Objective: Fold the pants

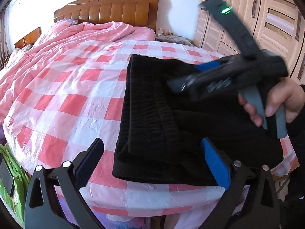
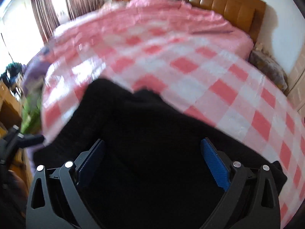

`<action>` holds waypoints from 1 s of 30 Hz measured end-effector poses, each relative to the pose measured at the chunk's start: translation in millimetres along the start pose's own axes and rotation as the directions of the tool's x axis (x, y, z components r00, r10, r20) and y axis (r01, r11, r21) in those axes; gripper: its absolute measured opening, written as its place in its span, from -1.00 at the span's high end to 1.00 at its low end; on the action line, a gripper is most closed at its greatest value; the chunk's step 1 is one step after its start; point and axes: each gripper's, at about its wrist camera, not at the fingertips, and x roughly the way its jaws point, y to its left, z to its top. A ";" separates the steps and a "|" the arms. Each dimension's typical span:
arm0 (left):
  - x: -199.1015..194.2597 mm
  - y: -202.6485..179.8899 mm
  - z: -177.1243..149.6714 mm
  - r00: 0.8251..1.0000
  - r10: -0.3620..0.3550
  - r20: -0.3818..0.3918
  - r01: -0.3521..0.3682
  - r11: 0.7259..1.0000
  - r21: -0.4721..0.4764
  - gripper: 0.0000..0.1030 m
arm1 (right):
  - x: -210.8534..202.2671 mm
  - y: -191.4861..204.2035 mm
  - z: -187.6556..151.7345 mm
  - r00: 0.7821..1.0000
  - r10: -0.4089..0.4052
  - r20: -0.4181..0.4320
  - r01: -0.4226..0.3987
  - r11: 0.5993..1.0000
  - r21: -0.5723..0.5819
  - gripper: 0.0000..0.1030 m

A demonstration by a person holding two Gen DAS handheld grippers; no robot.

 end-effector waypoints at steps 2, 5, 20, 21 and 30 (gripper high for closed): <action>1.1 -0.4 1.2 1.000 0.010 0.000 -0.010 1.000 0.004 -0.97 | 3.6 -2.1 2.1 1.000 -0.004 -0.003 0.004 1.000 -0.002 -0.92; 2.3 -1.0 1.8 1.000 0.009 -0.006 -0.009 1.000 0.006 -0.97 | 5.1 -6.9 1.3 1.000 0.011 -0.001 -0.011 1.000 0.017 -0.92; -28.0 -72.2 49.3 0.994 0.000 0.110 -0.024 0.975 0.222 -0.96 | -121.4 -37.8 -132.1 0.961 -0.192 0.199 0.163 0.975 0.150 -0.91; -19.7 -77.5 53.2 0.996 -0.013 0.090 -0.009 0.971 0.238 -0.96 | -125.0 -43.1 -144.2 0.962 -0.192 0.195 0.157 0.971 0.183 -0.91; 59.2 -54.5 41.8 0.997 0.059 -0.048 -0.048 0.980 0.192 -0.97 | -114.8 -56.0 -196.9 0.969 -0.149 0.197 0.087 0.952 0.293 -0.92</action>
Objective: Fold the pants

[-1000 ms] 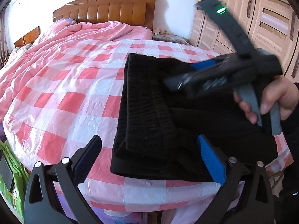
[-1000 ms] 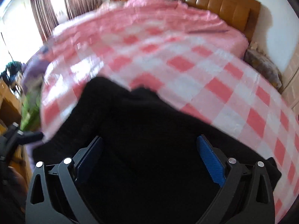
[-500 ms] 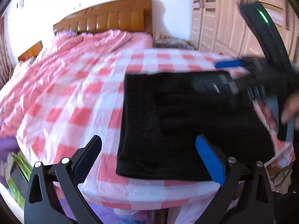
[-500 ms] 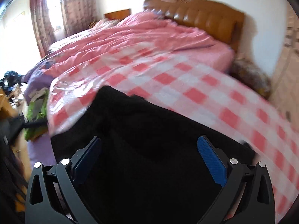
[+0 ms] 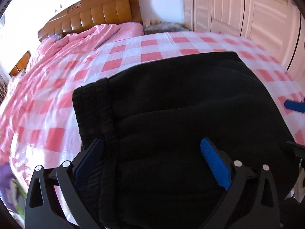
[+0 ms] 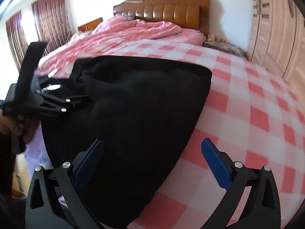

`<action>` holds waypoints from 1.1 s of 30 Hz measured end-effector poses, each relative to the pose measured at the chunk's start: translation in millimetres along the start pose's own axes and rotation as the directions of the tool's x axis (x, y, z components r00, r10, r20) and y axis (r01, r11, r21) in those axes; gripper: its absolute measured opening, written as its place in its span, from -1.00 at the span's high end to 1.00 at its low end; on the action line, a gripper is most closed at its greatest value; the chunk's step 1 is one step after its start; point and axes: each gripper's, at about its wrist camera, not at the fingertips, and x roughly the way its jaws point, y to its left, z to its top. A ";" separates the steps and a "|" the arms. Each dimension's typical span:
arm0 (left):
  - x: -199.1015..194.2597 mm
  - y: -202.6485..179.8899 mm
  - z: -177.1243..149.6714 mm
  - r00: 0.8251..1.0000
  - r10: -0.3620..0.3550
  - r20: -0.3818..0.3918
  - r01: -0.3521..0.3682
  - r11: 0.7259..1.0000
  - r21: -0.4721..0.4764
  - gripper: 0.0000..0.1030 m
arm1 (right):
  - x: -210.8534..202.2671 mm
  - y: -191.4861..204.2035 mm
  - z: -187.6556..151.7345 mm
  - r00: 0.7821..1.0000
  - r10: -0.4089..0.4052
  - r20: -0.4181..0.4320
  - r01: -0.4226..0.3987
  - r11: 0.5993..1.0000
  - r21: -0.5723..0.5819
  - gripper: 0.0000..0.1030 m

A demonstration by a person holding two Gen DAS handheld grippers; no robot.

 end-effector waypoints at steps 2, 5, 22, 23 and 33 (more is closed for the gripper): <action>-0.1 2.8 -2.8 1.000 0.008 0.002 -0.008 1.000 0.003 -0.97 | 4.9 -6.8 -4.4 1.000 0.017 -0.011 -0.016 0.999 0.033 -0.91; 3.1 1.8 -1.5 1.000 0.014 -0.005 -0.014 1.000 0.002 -0.97 | 9.4 -9.3 -8.6 1.000 0.024 -0.006 -0.023 0.999 0.038 -0.91; -12.6 143.4 -26.9 0.957 -0.286 -0.055 0.237 0.875 -0.422 -0.94 | 0.2 -41.5 -23.6 0.970 0.242 -0.029 -0.225 0.935 0.275 -0.92; -7.3 140.1 -26.0 0.946 -0.321 -0.041 0.272 0.859 -0.433 -0.94 | 2.0 -39.3 -22.8 0.966 0.257 -0.029 -0.239 0.931 0.277 -0.92; 44.5 123.6 -10.4 0.887 -0.452 -0.093 0.377 0.826 -0.420 -0.97 | 31.1 -50.2 -9.4 0.932 0.363 -0.008 -0.333 0.861 0.385 -0.60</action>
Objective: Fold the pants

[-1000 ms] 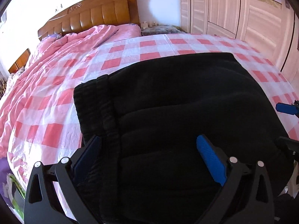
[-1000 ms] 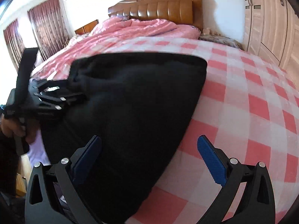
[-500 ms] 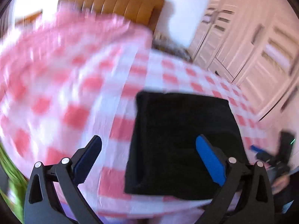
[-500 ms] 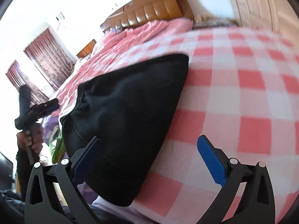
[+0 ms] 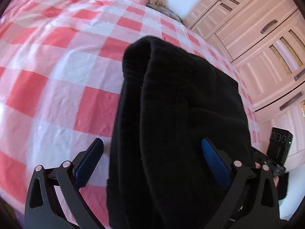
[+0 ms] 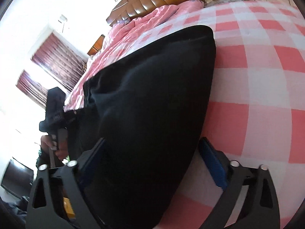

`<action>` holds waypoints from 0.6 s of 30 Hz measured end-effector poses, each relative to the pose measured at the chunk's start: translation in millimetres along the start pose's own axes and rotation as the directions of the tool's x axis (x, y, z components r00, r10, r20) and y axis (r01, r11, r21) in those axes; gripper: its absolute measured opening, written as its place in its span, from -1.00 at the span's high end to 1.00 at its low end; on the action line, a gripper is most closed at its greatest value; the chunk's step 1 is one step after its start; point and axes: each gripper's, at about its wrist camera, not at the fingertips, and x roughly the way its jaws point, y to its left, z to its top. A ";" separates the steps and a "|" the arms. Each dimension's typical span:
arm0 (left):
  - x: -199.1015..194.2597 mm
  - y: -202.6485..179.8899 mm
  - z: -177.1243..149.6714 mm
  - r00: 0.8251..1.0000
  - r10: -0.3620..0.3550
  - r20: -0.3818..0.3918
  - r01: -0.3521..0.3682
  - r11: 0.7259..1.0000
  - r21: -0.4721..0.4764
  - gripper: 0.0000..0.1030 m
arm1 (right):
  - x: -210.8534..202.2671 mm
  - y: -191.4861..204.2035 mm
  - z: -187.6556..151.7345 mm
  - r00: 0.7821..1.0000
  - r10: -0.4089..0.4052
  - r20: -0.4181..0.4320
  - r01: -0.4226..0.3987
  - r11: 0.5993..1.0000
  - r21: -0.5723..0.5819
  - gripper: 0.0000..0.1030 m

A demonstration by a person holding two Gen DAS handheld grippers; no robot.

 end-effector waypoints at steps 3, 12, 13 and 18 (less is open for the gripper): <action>1.6 1.1 2.8 0.999 -0.043 -0.008 0.043 0.999 0.009 -0.78 | 2.7 -0.3 4.9 1.000 -0.008 -0.005 0.008 1.000 0.011 -0.38; -8.4 -12.8 -1.5 0.998 -0.025 0.065 0.022 0.999 0.034 -0.05 | -13.2 11.6 0.8 0.992 -0.072 0.103 0.078 0.995 -0.058 0.29; -10.7 -15.8 -2.7 0.997 -0.017 0.075 0.014 0.999 0.040 -0.01 | -15.3 13.8 -0.7 0.990 -0.080 0.117 0.089 0.994 -0.071 0.30; -7.5 -32.1 9.6 0.997 -0.009 0.082 0.004 0.998 0.058 0.10 | -26.9 12.2 4.4 0.981 -0.112 0.161 0.131 0.985 -0.111 0.37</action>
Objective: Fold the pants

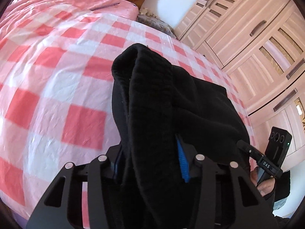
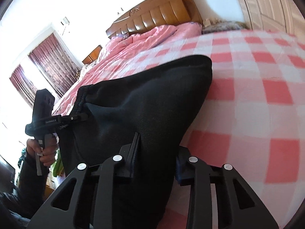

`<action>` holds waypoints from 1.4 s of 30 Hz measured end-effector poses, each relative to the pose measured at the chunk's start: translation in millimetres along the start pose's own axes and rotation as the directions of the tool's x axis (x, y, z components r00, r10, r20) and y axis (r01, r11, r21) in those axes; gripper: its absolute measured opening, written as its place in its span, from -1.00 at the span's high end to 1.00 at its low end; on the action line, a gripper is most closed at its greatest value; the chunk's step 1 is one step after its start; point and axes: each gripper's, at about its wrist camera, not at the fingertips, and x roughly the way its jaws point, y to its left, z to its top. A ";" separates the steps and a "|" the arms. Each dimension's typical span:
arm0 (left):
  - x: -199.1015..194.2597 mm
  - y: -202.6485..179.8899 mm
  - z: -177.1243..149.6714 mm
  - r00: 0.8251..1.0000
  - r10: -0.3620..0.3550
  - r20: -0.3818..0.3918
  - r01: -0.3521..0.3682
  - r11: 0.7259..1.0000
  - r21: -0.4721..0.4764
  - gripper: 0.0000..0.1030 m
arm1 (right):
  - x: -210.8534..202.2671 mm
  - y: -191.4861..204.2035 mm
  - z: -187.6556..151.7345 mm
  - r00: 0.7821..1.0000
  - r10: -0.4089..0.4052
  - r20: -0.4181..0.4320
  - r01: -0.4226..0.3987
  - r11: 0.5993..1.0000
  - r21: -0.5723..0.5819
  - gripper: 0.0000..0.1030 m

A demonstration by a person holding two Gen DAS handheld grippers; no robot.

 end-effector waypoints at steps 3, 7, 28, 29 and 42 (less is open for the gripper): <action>18.0 -22.2 17.6 1.000 0.014 -0.011 -0.013 0.999 0.042 0.10 | -6.8 -14.1 12.8 0.999 -0.046 0.015 0.046 0.999 0.001 0.38; 57.6 -62.5 51.8 0.999 0.025 -0.023 -0.022 0.993 0.116 0.09 | -16.9 -49.5 40.5 0.990 -0.136 0.025 0.136 0.991 0.004 0.38; 81.7 -126.6 89.2 0.906 0.337 0.256 -0.399 0.881 0.255 -0.71 | -34.4 -97.6 83.7 0.916 -0.395 0.077 0.398 0.916 -0.039 -0.64; 72.1 -136.5 85.3 0.884 0.353 0.307 -0.435 0.861 0.262 -0.77 | -37.5 -88.2 82.5 0.906 -0.409 0.111 0.417 0.907 -0.059 -0.81; 122.4 -194.8 41.9 0.850 0.391 0.353 -0.523 0.703 0.482 -0.86 | -8.9 -38.0 43.8 0.851 -0.489 0.192 0.524 0.814 -0.250 -0.84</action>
